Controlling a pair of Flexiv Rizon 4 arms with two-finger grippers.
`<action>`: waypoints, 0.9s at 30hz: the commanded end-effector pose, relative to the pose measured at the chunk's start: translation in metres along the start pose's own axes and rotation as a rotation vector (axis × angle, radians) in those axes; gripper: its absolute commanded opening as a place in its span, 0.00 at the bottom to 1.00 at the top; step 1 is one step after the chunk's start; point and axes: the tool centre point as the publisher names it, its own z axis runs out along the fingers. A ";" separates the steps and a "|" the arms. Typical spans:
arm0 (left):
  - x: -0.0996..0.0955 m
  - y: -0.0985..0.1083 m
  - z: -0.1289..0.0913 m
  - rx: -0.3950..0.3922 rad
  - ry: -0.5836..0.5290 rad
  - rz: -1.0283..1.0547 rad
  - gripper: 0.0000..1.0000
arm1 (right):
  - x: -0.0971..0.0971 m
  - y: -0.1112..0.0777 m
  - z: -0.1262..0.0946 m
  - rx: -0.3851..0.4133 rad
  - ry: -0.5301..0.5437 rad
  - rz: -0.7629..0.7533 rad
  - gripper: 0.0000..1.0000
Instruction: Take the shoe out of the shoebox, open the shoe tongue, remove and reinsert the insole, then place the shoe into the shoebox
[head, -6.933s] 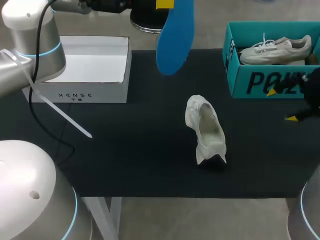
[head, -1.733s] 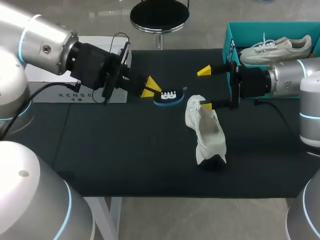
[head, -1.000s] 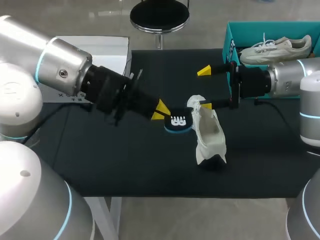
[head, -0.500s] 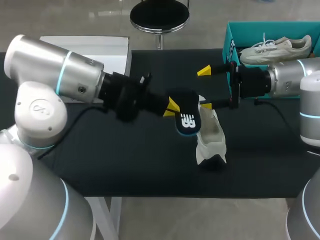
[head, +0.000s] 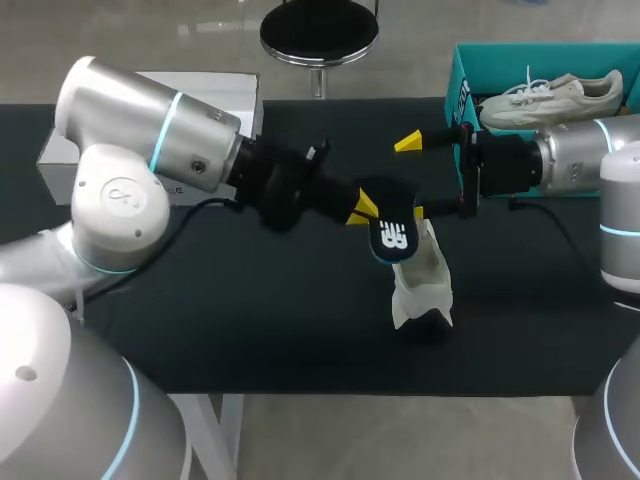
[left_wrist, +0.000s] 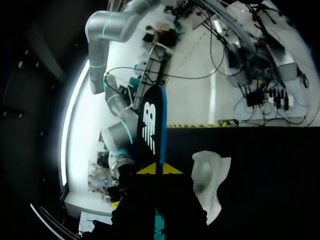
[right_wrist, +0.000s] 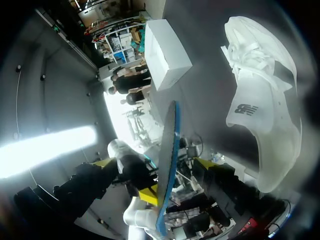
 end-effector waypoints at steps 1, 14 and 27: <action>-0.005 0.014 0.018 0.005 -0.007 -0.001 0.00 | 0.000 0.000 0.001 -0.001 -0.001 0.000 1.00; -0.013 0.035 0.024 -0.071 -0.025 0.006 0.00 | 0.000 0.000 0.001 -0.001 -0.001 0.000 0.00; -0.014 0.045 0.030 -0.137 -0.045 -0.023 0.00 | 0.000 0.000 0.001 -0.001 -0.001 0.000 0.00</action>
